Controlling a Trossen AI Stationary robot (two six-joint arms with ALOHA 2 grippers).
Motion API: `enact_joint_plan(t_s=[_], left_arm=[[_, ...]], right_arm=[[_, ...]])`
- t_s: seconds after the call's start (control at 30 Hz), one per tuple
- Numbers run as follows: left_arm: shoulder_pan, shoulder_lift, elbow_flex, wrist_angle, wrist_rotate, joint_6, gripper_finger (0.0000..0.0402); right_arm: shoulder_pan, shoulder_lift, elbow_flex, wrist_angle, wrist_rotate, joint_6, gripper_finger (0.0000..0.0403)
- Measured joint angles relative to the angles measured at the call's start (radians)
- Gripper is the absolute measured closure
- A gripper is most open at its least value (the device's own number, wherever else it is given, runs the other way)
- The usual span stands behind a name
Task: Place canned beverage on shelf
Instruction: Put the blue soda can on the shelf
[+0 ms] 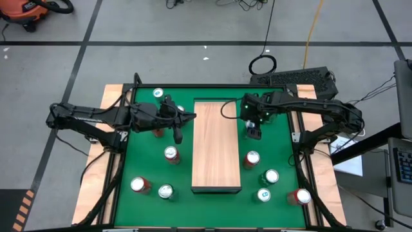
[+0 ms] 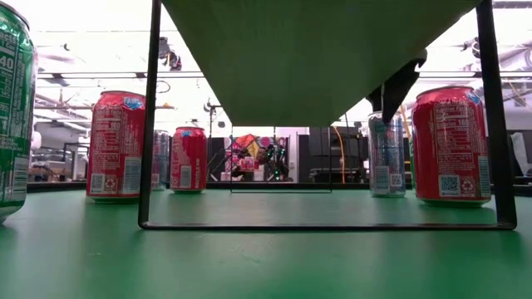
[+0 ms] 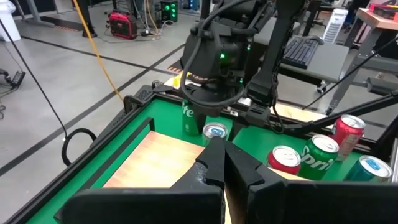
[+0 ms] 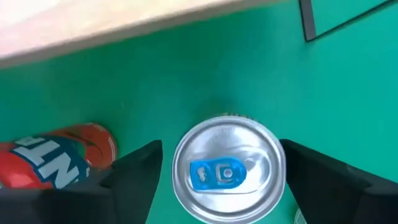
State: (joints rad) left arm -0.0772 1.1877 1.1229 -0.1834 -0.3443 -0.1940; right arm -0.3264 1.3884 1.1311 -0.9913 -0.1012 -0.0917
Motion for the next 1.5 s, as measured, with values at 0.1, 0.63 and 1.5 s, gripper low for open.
enact_joint_plan(t_s=[0.1, 0.63, 1.5], left_arm=[[0.000, 0.000, 0.000, 0.000, 0.000, 0.000, 0.0402], [-0.001, 0.000, 0.000, -0.001, 0.000, 0.000, 0.0402], [-0.001, 0.000, 0.000, -0.015, 0.000, -0.008, 0.0402]], right_arm=[[0.000, 0.000, -0.013, -0.002, -0.002, 0.000, 0.0120], [0.000, 0.000, -0.016, 0.004, -0.004, 0.002, 0.0166], [0.001, -0.099, -0.016, -0.036, -0.037, 0.229, 0.0178]])
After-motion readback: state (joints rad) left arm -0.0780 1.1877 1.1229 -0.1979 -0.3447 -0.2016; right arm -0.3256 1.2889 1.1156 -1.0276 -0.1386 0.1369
